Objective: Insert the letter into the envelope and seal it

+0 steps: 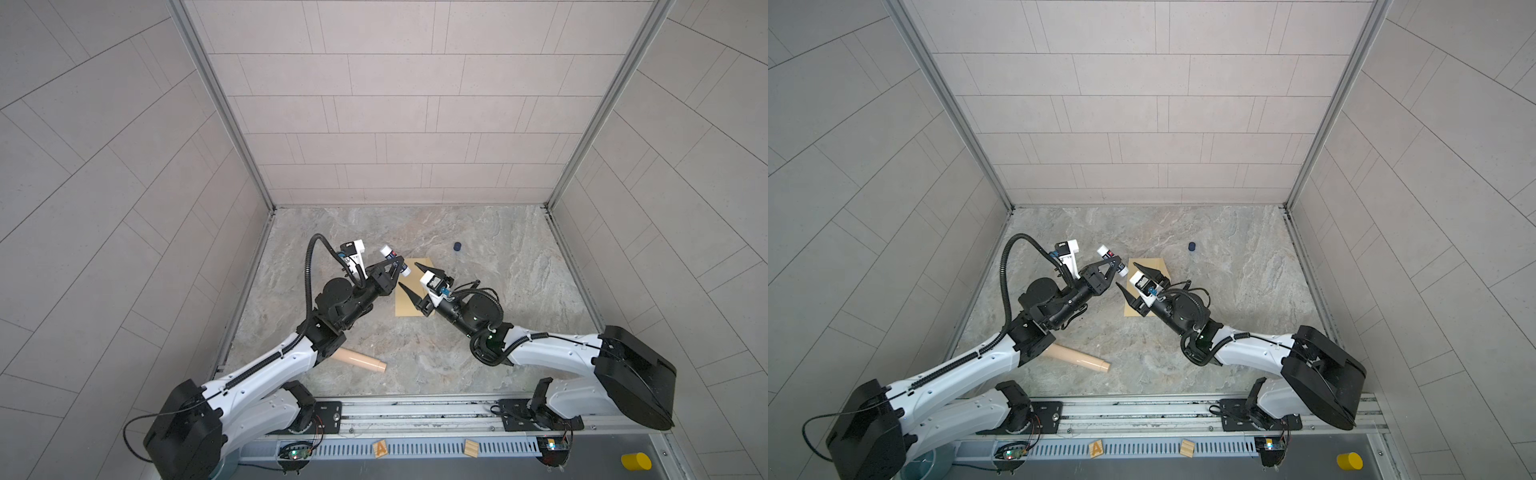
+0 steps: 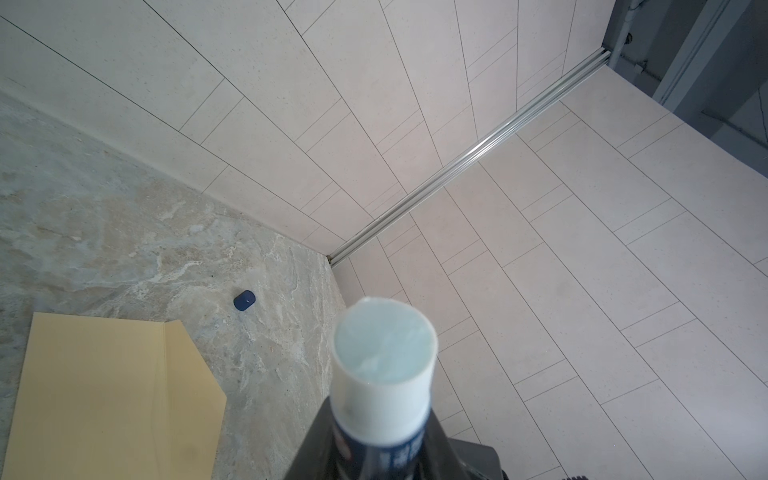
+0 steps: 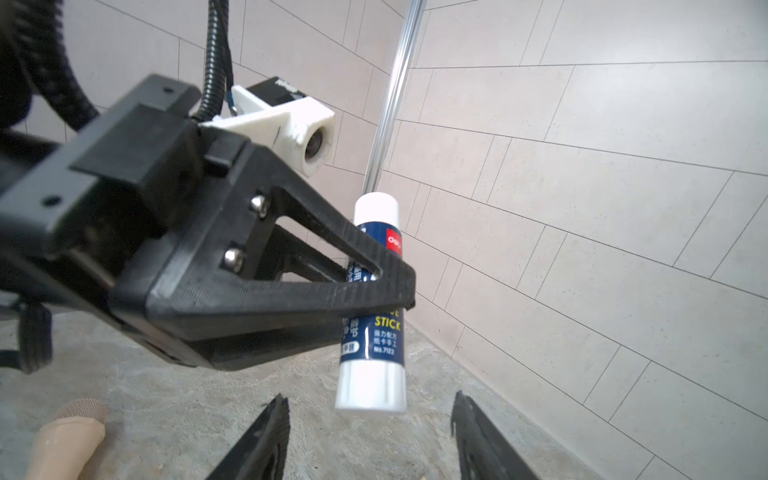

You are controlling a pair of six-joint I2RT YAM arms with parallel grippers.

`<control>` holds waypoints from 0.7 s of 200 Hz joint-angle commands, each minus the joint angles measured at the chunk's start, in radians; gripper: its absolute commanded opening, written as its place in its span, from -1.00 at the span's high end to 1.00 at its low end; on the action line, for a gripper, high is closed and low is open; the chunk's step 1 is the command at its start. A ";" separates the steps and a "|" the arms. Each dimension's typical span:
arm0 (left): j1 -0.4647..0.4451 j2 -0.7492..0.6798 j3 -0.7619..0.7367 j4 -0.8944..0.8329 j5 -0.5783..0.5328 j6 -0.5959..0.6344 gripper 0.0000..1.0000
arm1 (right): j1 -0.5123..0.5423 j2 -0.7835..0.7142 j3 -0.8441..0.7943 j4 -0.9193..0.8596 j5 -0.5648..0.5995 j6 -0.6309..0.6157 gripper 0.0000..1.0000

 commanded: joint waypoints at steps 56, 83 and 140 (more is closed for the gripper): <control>-0.004 -0.004 0.022 0.075 0.003 -0.009 1.00 | 0.007 0.033 0.021 0.059 0.011 0.032 0.03; -0.003 0.002 0.023 0.078 0.011 -0.012 1.00 | 0.008 0.040 0.021 0.078 0.011 0.043 0.14; -0.004 0.016 0.015 0.097 0.017 -0.021 1.00 | 0.008 0.041 0.020 0.104 0.012 0.052 0.15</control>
